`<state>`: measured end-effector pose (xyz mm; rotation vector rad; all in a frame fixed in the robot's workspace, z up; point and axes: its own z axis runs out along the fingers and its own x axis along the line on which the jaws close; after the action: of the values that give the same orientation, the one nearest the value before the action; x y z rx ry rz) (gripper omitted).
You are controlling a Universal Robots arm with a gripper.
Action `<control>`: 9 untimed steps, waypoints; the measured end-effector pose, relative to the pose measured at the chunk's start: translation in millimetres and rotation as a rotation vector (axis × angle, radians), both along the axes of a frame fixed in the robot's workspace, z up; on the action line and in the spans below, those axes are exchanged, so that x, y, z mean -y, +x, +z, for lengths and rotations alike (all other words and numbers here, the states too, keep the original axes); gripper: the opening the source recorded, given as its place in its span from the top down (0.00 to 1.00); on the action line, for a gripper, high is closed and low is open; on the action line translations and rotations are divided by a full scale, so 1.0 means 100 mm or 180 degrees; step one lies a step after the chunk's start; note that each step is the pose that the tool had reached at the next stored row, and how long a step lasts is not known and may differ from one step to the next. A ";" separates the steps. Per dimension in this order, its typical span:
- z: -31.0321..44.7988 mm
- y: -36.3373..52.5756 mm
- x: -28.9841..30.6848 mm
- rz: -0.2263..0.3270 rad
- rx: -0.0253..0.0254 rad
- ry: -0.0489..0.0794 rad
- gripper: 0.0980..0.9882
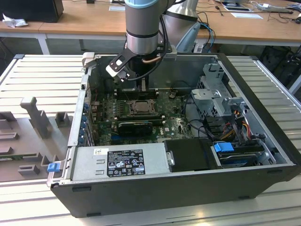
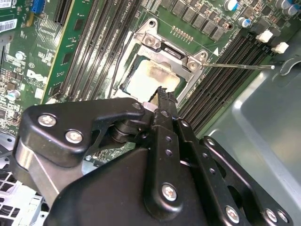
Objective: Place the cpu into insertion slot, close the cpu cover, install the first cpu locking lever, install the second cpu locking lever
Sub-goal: 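Install the first cpu locking lever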
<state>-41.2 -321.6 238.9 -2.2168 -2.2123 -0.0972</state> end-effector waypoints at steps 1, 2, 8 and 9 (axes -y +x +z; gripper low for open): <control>0.004 0.000 0.000 0.0000 0.0000 0.0000 0.99; 0.007 0.000 -0.001 0.0000 0.0001 0.0001 0.99; 0.014 0.000 0.000 0.0000 0.0000 0.0001 0.99; 0.020 0.000 0.001 0.0000 -0.0001 0.0000 0.99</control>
<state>-41.3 -321.6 240.9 -2.2167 -2.2122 -0.0970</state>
